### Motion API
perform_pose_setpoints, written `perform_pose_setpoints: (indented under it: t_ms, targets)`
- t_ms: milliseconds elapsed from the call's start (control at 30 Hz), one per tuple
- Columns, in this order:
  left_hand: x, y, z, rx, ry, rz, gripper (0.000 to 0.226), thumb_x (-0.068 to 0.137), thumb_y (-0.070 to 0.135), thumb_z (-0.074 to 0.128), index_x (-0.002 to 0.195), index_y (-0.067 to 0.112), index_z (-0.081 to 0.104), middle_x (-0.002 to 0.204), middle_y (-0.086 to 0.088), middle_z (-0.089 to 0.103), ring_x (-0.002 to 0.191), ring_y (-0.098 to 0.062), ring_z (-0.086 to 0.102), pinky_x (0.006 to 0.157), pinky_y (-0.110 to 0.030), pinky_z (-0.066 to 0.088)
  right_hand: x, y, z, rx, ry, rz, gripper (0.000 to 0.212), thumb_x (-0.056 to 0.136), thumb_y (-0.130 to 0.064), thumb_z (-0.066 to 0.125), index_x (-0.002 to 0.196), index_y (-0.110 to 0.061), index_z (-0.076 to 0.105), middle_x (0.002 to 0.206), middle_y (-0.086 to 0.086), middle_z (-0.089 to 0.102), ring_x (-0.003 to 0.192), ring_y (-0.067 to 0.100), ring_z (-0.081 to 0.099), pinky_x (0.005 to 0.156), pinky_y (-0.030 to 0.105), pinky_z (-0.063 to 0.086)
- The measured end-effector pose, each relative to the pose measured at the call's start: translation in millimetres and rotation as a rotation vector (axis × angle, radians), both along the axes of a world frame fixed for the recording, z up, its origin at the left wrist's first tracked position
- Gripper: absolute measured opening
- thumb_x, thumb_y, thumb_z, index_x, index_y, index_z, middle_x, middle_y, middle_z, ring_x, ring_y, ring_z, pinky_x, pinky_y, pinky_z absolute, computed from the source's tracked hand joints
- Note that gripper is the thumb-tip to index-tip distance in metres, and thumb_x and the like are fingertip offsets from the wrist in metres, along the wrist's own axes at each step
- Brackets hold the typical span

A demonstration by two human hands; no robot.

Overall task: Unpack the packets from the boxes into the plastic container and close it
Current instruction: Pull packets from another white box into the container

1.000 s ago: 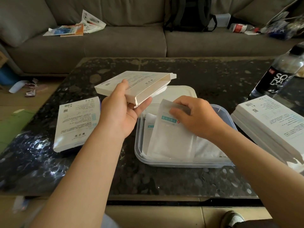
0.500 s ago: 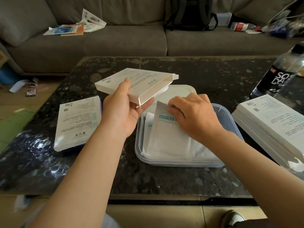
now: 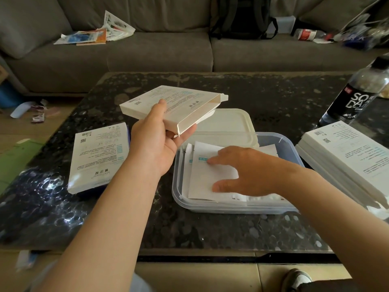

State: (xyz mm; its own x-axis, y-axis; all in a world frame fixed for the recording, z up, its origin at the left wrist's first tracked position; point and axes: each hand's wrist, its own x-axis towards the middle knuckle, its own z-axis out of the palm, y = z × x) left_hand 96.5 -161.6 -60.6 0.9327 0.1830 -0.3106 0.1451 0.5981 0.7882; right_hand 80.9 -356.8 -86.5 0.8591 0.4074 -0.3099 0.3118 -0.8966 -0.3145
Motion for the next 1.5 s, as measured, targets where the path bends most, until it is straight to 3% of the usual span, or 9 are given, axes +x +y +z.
perform_pose_setpoints:
  t_ms: [100,633,833,1067,1400,1500]
  targets:
    - [-0.8,-0.2,-0.4,0.002,-0.003,-0.004,0.037,0.101,0.029,0.068,0.136,0.024,0.055,0.121,-0.011,0.073,0.098,-0.024,0.079,0.072,-0.038,0.065,-0.6,-1.3,-4.0,0.016,0.041,0.004,0.069,0.086,-0.066,0.057,0.149,-0.051,0.033,0.161,-0.021,0.026,0.148,0.011,0.028,0.121,0.037,0.023]
    - [0.3,-4.0,-4.1,0.006,-0.009,0.005,0.036,0.101,0.028,0.068,0.135,0.023,0.057,0.122,-0.011,0.073,0.098,-0.024,0.079,0.072,-0.039,0.065,-5.2,6.9,-8.2,0.005,0.016,0.063,0.074,0.089,-0.069,0.053,0.154,-0.049,0.023,0.165,-0.019,0.015,0.152,0.012,0.017,0.122,0.037,0.017]
    - [0.0,-3.1,-4.3,0.015,-0.016,0.002,0.037,0.101,0.028,0.068,0.136,0.024,0.056,0.122,-0.01,0.073,0.101,-0.025,0.078,0.074,-0.04,0.065,-2.4,12.6,-12.7,-0.023,0.043,0.099,0.079,0.086,-0.076,0.047,0.153,-0.056,0.009,0.167,-0.02,-0.002,0.155,0.012,-0.001,0.124,0.054,0.015]
    - [0.4,-3.8,-5.5,0.01,-0.022,-0.008,0.036,0.102,0.026,0.066,0.136,0.022,0.056,0.122,-0.01,0.074,0.098,-0.023,0.079,0.074,-0.039,0.065,-1.6,13.6,-13.7,-0.033,0.062,0.145,0.077,0.09,-0.074,0.043,0.154,-0.055,0.006,0.167,-0.017,-0.005,0.155,0.012,-0.006,0.124,0.041,0.006]
    - [-2.6,-5.5,-4.0,0.027,-0.026,-0.029,0.029,0.103,0.026,0.065,0.131,0.023,0.058,0.12,-0.009,0.074,0.097,-0.022,0.079,0.073,-0.038,0.065,-1.7,13.7,-17.2,-0.037,0.054,0.16,0.075,0.091,-0.074,0.038,0.155,-0.054,0.004,0.167,-0.016,-0.008,0.155,0.013,-0.008,0.123,0.039,0.001]
    - [-4.8,-8.1,-2.6,0.028,-0.033,-0.051,0.031,0.103,0.027,0.065,0.133,0.022,0.058,0.121,-0.01,0.075,0.101,-0.025,0.078,0.072,-0.038,0.065,-4.2,13.7,-13.8,-0.006,0.056,0.128,0.074,0.092,-0.071,0.043,0.155,-0.052,0.01,0.168,-0.015,-0.005,0.155,0.015,-0.002,0.123,0.04,0.006]
